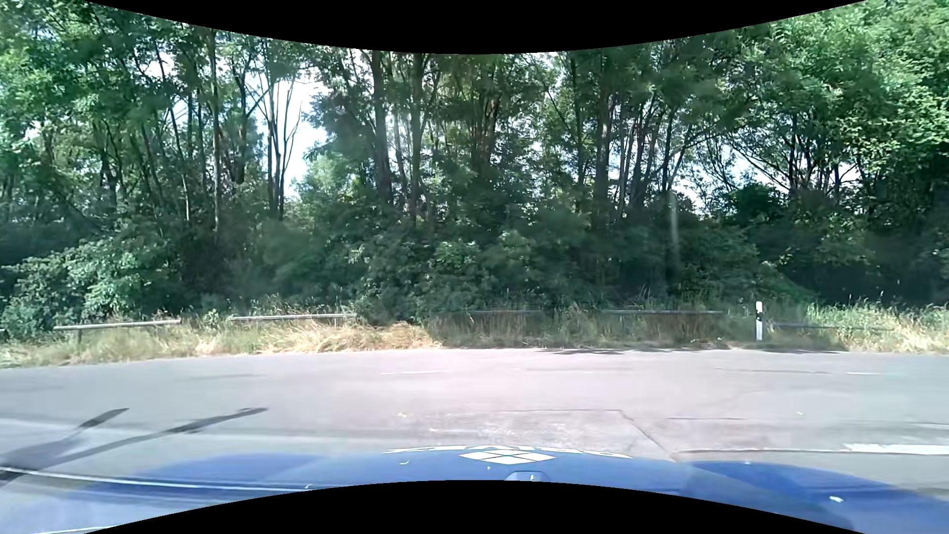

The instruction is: Follow the waypoints while adhering to traffic rules and regulations

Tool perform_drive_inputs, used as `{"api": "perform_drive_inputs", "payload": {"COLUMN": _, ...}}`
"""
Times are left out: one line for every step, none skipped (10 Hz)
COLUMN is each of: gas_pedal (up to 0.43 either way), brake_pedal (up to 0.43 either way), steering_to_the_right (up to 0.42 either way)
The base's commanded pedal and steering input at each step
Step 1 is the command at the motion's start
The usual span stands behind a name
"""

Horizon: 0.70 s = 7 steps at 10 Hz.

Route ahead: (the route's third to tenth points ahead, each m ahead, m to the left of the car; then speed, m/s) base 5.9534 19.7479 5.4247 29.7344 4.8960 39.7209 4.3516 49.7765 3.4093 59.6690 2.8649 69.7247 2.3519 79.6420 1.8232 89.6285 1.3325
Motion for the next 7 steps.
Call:
{"api": "perform_drive_inputs", "payload": {"gas_pedal": 0.000, "brake_pedal": 0.152, "steering_to_the_right": -0.068}}
{"api": "perform_drive_inputs", "payload": {"gas_pedal": 0.000, "brake_pedal": 0.152, "steering_to_the_right": -0.067}}
{"api": "perform_drive_inputs", "payload": {"gas_pedal": 0.000, "brake_pedal": 0.152, "steering_to_the_right": -0.064}}
{"api": "perform_drive_inputs", "payload": {"gas_pedal": 0.000, "brake_pedal": 0.159, "steering_to_the_right": -0.059}}
{"api": "perform_drive_inputs", "payload": {"gas_pedal": 0.000, "brake_pedal": 0.152, "steering_to_the_right": -0.057}}
{"api": "perform_drive_inputs", "payload": {"gas_pedal": 0.000, "brake_pedal": 0.134, "steering_to_the_right": -0.060}}
{"api": "perform_drive_inputs", "payload": {"gas_pedal": 0.000, "brake_pedal": 0.134, "steering_to_the_right": -0.062}}
